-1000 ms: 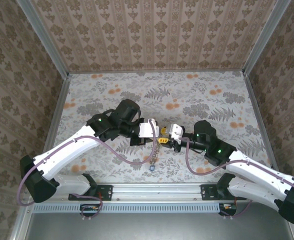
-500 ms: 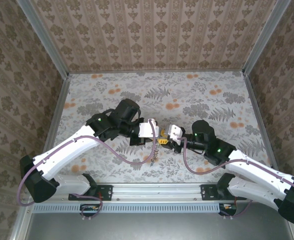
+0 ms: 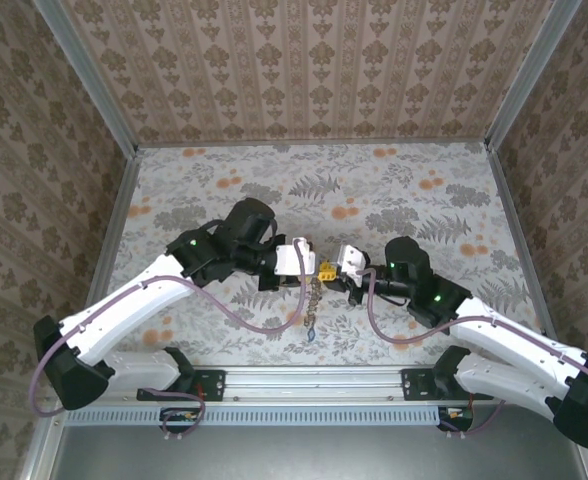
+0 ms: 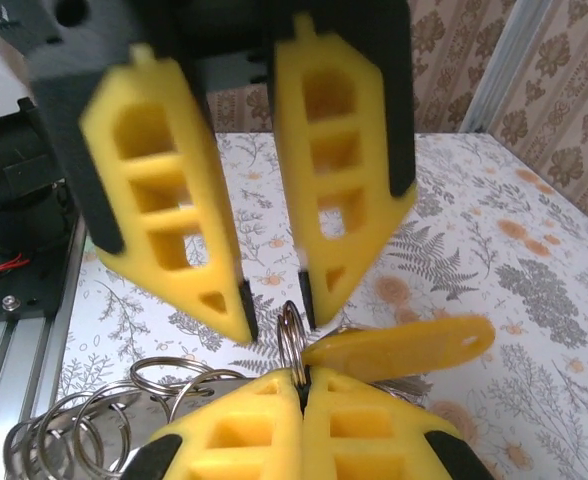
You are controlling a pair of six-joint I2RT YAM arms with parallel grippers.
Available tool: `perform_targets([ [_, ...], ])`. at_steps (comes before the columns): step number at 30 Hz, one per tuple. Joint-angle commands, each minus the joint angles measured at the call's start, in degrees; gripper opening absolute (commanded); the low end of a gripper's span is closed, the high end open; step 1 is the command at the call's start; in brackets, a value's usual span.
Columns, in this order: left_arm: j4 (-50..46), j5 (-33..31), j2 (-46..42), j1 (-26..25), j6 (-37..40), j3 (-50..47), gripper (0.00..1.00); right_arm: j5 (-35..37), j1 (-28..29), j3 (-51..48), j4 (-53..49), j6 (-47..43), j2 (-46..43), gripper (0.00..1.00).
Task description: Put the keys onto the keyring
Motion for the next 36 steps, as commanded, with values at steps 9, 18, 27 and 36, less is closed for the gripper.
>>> perform_targets([
  [9,10.6,2.8,-14.4,2.7,4.6,-10.9,0.46,-11.0,-3.0,-1.5,4.0,1.3,-5.0,0.00],
  [18,14.0,10.0,-8.8,2.1,8.9,-10.6,0.42,-15.5,-3.0,-0.6,4.9,2.2,-3.9,0.00],
  [27,18.7,9.8,-8.9,-0.1,9.5,-12.2,0.27,-16.3,-3.0,-0.3,5.0,3.5,-3.7,0.00],
  [36,15.2,8.4,-8.4,-0.4,11.5,-13.4,0.33,-16.2,-3.1,-0.4,6.1,4.3,-3.3,0.00],
])
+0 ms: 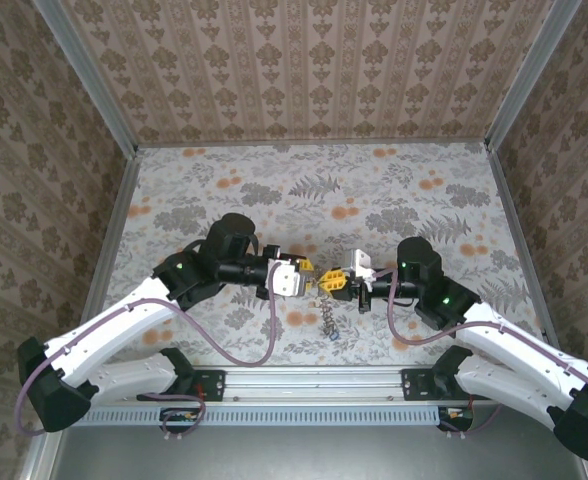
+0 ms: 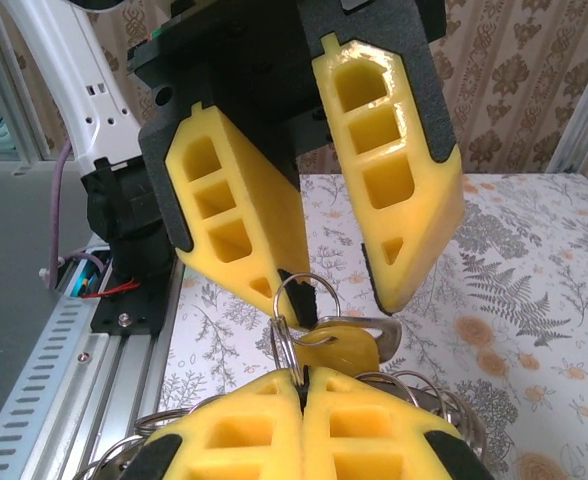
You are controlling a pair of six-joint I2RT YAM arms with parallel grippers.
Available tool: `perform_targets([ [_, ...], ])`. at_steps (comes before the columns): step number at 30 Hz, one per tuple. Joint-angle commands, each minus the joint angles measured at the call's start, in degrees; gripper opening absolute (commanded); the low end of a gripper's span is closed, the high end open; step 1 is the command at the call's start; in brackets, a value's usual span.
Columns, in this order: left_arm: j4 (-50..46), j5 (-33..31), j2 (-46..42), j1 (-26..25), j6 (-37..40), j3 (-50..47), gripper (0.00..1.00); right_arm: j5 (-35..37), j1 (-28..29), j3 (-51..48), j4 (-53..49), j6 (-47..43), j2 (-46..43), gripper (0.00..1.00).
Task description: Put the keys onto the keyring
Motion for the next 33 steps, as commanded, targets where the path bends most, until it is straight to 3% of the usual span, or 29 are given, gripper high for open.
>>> perform_targets([
  [1,-1.3,1.2,0.2,-0.7,2.1,-1.3,0.33,-1.9,-0.3,1.2,5.2,1.3,0.0,0.00],
  [7,-1.7,2.6,1.3,-0.7,1.6,-1.3,0.28,-1.8,-0.3,1.3,5.3,1.4,0.1,0.00],
  [15,-1.9,1.1,0.2,-0.5,1.6,-1.7,0.05,-1.5,-0.7,1.2,5.9,2.5,-0.2,0.00],
  [21,-1.4,-1.1,-1.4,-0.9,0.4,-3.7,0.02,1.4,-1.4,0.1,9.5,5.9,-0.8,0.00],
  [23,-0.1,-1.2,-2.2,-1.1,-0.7,-4.9,0.02,1.9,-1.6,-0.5,11.1,6.9,-0.8,0.00],
  [27,3.1,-1.3,-4.4,-1.2,-4.5,-7.0,0.23,1.0,-1.7,-0.6,11.1,6.5,-0.3,0.00],
  [33,6.4,-2.5,-8.3,-0.3,-8.3,-7.4,0.28,-1.9,-1.7,-0.1,8.5,3.3,0.1,0.00],
])
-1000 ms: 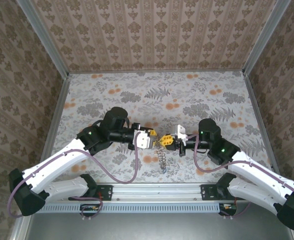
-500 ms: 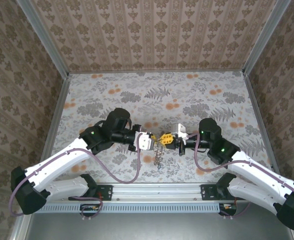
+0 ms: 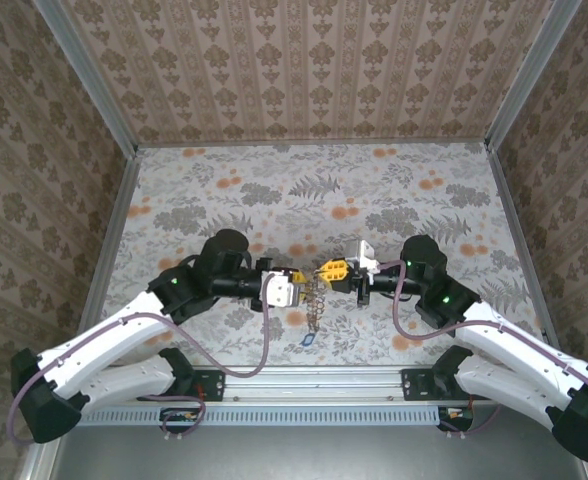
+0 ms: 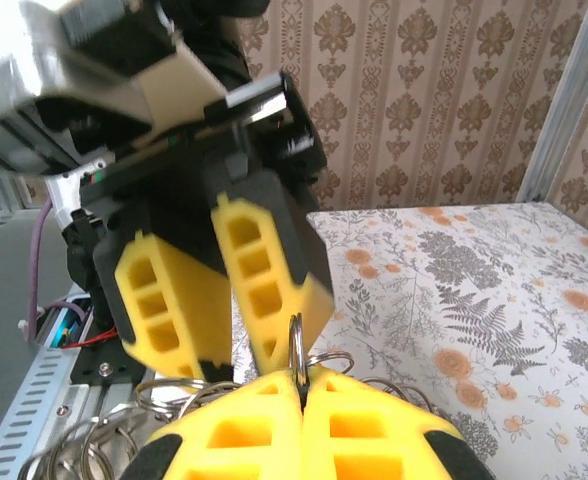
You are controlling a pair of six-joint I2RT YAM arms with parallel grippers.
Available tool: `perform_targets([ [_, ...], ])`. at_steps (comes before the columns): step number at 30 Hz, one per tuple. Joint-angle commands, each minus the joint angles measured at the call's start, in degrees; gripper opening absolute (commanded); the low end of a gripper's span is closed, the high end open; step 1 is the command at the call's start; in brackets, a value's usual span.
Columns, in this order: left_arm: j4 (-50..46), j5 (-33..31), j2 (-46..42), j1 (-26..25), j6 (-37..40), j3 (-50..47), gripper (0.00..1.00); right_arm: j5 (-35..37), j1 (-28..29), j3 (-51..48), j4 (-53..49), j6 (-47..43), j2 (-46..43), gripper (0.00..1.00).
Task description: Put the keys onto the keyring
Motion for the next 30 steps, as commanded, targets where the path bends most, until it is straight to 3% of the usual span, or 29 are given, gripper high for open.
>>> perform_targets([
  [1,4.0,0.2,-2.4,0.8,-3.9,0.2,0.28,-2.7,-0.3,0.0,1.7,-1.9,0.0,0.00],
  [11,4.6,5.2,1.4,1.0,-6.5,2.6,0.24,-4.5,-0.1,0.7,1.9,-2.3,1.3,0.00],
  [30,4.5,8.8,3.8,1.1,-7.9,5.0,0.18,-4.6,0.1,1.2,0.2,-4.4,2.4,0.00],
])
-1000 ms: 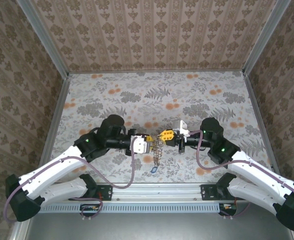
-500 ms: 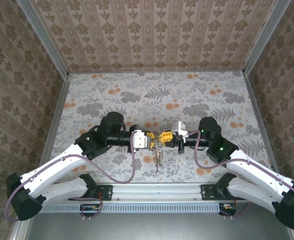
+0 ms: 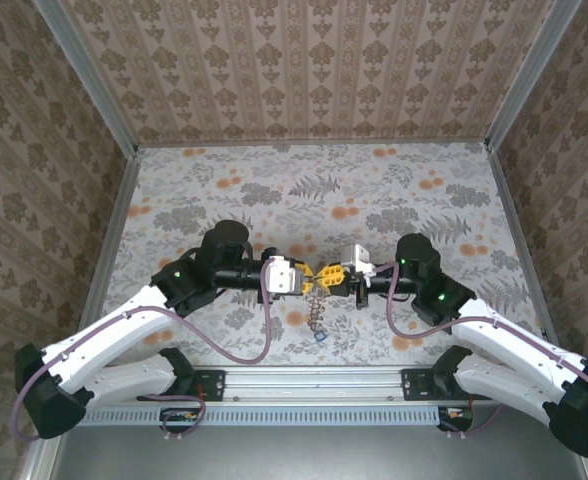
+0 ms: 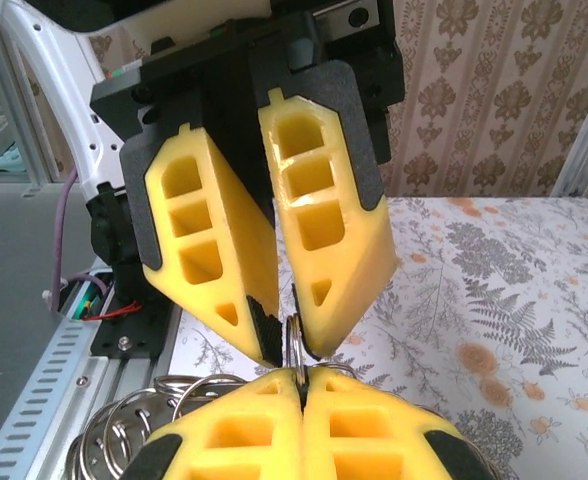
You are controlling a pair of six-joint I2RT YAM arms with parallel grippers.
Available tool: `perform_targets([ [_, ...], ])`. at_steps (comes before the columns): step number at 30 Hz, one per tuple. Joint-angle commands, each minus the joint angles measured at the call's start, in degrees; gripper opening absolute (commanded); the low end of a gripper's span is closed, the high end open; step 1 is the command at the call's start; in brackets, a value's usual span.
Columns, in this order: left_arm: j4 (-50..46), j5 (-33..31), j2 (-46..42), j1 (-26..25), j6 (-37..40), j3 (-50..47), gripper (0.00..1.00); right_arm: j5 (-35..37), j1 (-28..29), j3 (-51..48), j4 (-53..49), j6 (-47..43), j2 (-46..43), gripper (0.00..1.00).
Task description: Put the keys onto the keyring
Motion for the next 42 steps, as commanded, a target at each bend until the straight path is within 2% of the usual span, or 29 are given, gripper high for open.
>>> perform_targets([
  [1,-0.2,3.9,0.6,0.4,-1.1,2.5,0.14,-1.3,0.2,1.2,1.1,-1.3,0.1,0.00],
  [4,-2.6,3.6,1.1,0.4,-0.3,3.2,0.00,-1.1,0.2,0.9,1.3,-1.1,-0.1,0.00],
  [6,-4.4,2.7,1.3,0.5,0.0,3.9,0.00,-0.4,0.2,0.9,0.3,-1.8,-0.3,0.01],
  [8,-6.2,-0.4,1.5,0.4,-0.2,5.1,0.00,1.0,0.1,1.5,-3.9,-4.7,-0.9,0.10],
  [11,-13.0,-5.5,3.2,-0.3,-0.5,9.1,0.00,5.1,0.2,4.3,-15.7,-13.0,-2.1,0.29],
  [14,-19.6,-8.5,5.2,-1.2,0.7,12.9,0.00,8.8,0.2,5.7,-20.4,-16.9,-2.9,0.34],
  [19,-22.3,-9.9,6.5,-2.2,1.0,14.7,0.00,8.0,1.0,7.8,-22.2,-17.9,-1.4,0.34],
  [30,-22.4,-7.8,7.7,-2.5,0.1,15.6,0.00,8.1,3.7,10.5,-21.3,-17.8,2.2,0.31],
  [42,-22.1,-6.0,7.9,-2.5,-0.4,15.5,0.00,9.7,6.2,9.5,-16.7,-14.2,3.4,0.19],
])
